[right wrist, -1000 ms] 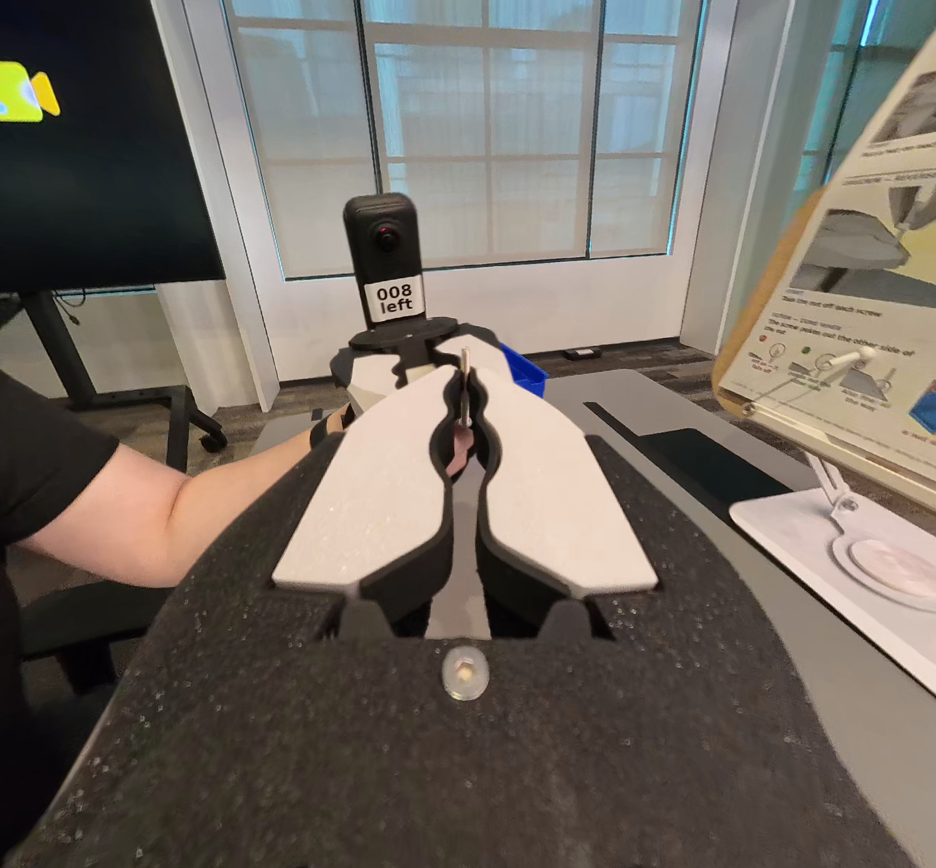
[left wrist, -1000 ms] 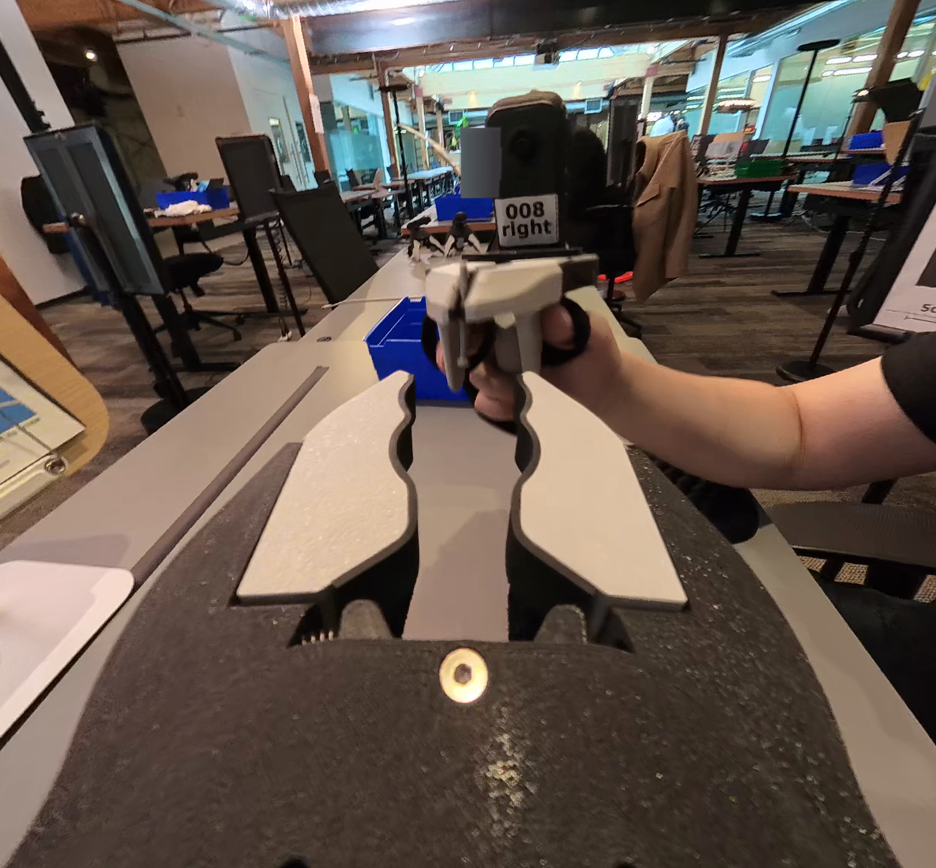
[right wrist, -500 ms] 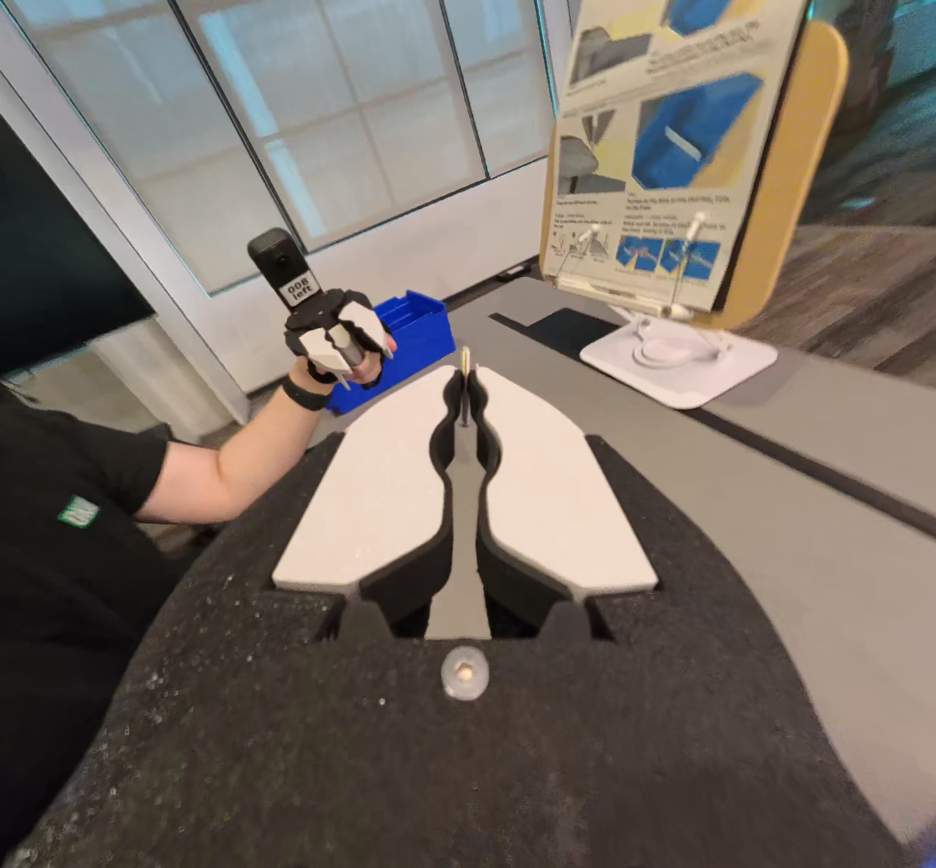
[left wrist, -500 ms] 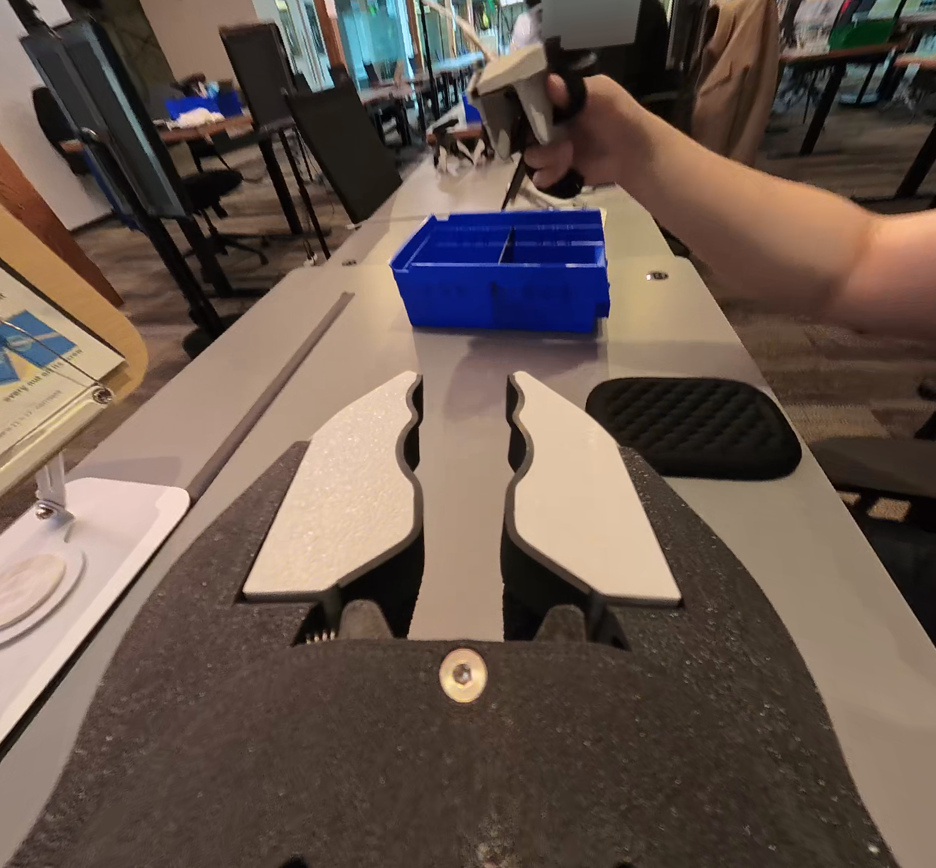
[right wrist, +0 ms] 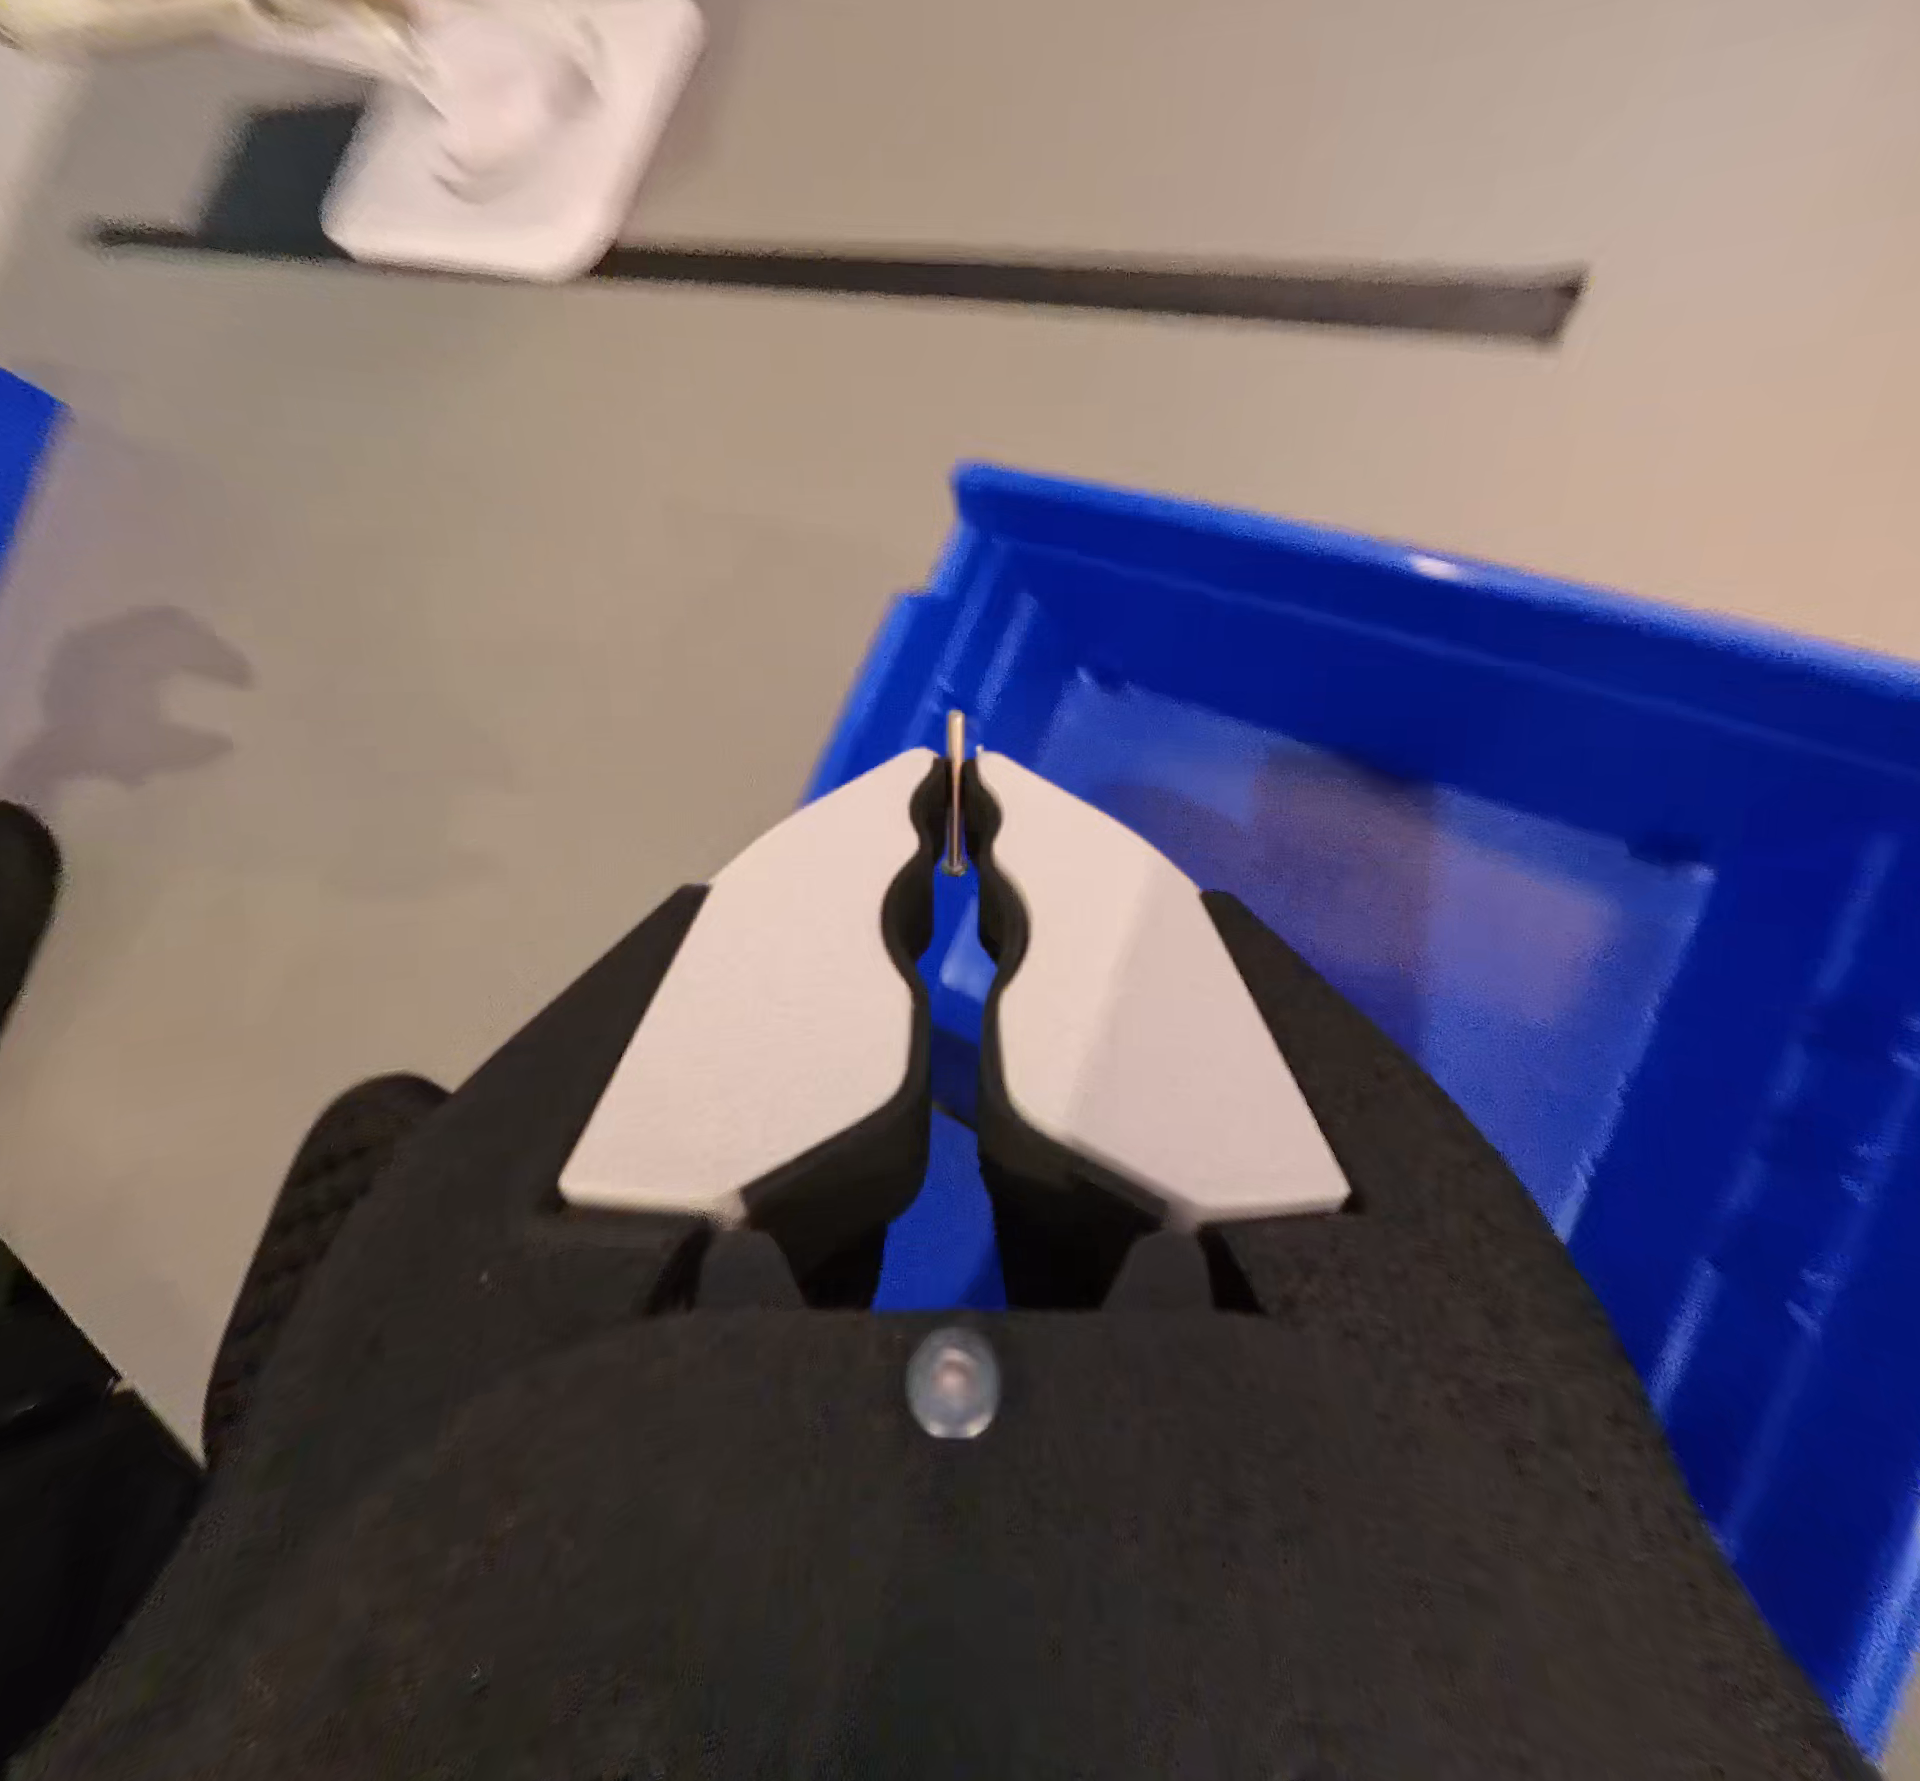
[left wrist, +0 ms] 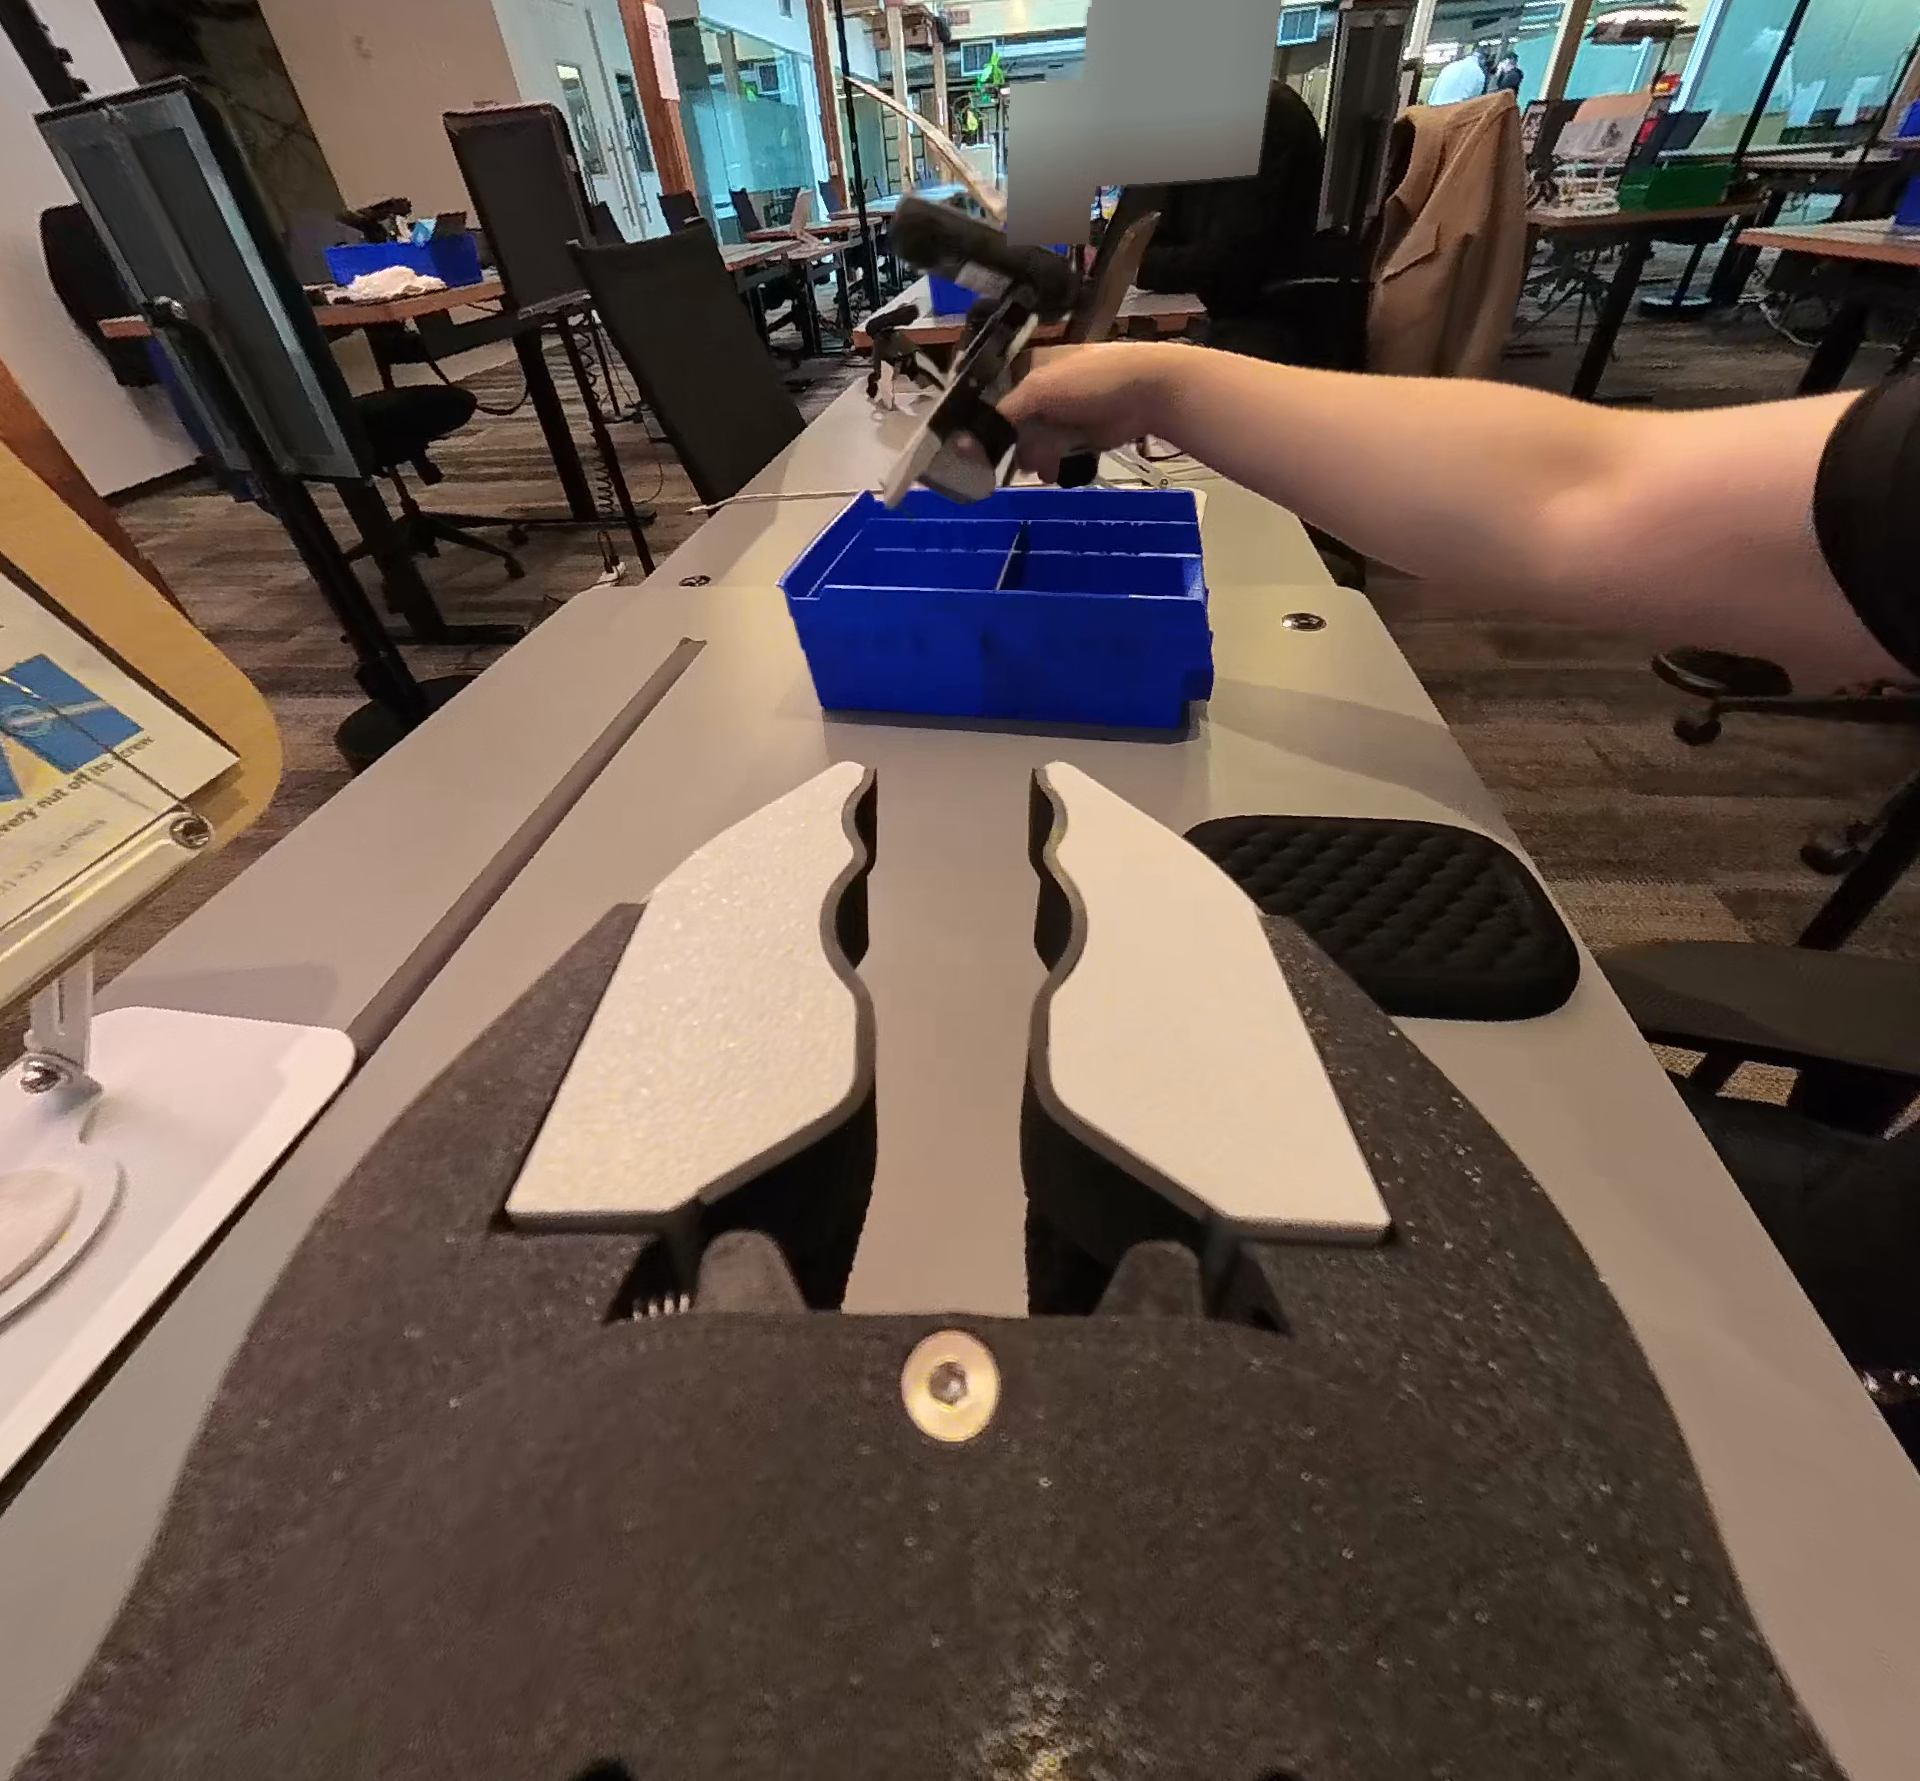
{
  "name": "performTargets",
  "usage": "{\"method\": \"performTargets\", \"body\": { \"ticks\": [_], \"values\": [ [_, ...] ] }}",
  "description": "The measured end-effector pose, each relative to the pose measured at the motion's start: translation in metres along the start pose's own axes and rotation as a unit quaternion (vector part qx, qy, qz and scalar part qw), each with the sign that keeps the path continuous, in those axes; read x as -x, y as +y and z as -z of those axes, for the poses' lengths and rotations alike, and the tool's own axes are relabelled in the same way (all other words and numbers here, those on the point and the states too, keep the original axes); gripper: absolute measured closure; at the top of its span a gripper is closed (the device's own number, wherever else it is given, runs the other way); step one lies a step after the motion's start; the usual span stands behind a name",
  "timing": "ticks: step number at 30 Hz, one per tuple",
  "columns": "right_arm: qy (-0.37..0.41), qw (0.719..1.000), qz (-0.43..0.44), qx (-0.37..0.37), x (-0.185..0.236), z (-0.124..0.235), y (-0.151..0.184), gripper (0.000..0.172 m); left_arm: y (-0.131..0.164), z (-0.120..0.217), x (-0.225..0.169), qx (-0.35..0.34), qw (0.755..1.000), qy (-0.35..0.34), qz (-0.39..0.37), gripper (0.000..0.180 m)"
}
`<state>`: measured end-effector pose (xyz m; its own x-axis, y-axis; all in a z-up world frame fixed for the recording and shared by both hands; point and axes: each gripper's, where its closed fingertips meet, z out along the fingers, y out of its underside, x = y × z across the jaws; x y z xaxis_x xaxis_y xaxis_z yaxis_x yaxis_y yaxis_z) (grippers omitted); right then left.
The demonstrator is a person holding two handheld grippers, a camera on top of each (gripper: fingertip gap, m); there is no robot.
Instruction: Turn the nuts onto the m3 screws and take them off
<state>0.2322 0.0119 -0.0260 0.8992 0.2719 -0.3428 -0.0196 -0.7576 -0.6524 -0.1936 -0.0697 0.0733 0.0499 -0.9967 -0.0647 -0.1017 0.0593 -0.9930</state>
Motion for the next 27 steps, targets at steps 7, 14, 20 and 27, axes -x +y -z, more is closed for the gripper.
{"method": "performTargets", "body": {
  "ticks": [7,14,20,27],
  "values": [
    [0.098,0.960,0.004,0.263,-0.055,-0.037,0.064,0.169,0.010,-0.003,0.003,0.028,1.000,-0.011,-0.008,0.153],
    [0.112,0.934,0.004,0.339,-0.071,-0.058,0.081,0.169,0.014,-0.006,0.008,0.034,0.999,-0.020,-0.008,0.153],
    [0.093,0.938,0.018,0.333,-0.074,-0.063,0.081,0.169,0.015,-0.004,0.012,0.033,0.999,-0.026,-0.004,0.153],
    [0.098,0.938,0.042,0.331,-0.078,-0.065,0.086,0.168,0.017,-0.006,0.012,0.037,0.999,-0.027,-0.006,0.153]
  ]
}}
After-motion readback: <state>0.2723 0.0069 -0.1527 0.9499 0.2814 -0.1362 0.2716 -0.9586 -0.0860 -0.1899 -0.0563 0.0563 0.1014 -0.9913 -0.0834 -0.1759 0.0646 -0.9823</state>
